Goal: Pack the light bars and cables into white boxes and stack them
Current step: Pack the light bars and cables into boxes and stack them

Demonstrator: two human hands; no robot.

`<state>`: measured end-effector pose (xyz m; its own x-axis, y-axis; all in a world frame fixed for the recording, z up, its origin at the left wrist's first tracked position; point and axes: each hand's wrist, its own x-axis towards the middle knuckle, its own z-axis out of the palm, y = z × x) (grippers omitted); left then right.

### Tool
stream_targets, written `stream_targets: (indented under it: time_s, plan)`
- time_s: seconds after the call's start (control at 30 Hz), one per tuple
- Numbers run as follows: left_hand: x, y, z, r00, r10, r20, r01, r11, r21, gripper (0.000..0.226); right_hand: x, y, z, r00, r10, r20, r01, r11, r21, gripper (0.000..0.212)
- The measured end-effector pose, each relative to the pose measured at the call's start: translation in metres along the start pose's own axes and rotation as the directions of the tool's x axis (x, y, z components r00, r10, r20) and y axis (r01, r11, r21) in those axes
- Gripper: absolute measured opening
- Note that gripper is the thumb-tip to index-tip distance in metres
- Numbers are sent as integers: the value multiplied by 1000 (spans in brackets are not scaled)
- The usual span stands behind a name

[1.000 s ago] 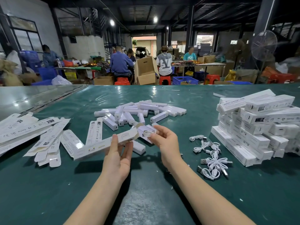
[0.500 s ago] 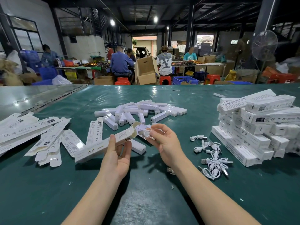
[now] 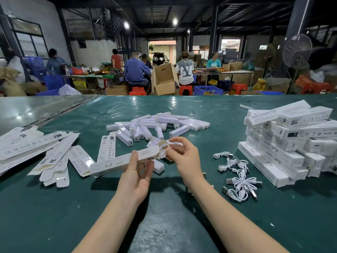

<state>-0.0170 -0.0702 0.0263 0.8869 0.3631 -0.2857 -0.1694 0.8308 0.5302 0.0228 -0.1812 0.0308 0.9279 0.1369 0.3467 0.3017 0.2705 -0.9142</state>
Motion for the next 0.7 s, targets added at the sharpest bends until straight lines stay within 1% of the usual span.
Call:
stream_targets:
  time_s: [0.13,0.2,0.23,0.27,0.37,0.53,0.63,0.7]
  plan:
    - [0,-6,0,999,33,25,-34,999,41,40,-3,4,4,992,-25,-126,33,997,65,27]
    - [1,-9,-1,998,46,40,-48,997,60,45,-3,4,8,985,21,-170,8,986,169,24]
    - [1,-10,-2,997,55,44,-58,996,68,46,-3,4,8,983,33,-181,3,980,197,24]
    - [1,-10,-2,997,64,47,-68,995,70,46,-3,4,9,982,21,-187,14,983,185,25]
    - [3,-10,-3,995,84,53,-87,995,51,45,-5,4,11,990,-28,-137,41,995,92,24]
    - [3,-6,-2,994,83,76,-81,996,-31,46,-8,7,18,999,44,8,-45,993,109,29]
    - [3,-5,-3,995,81,61,-77,995,-56,43,-8,6,16,996,64,60,-68,995,66,22]
    - [3,-5,-4,994,86,64,-83,995,-57,41,-9,5,15,995,73,70,-74,997,11,16]
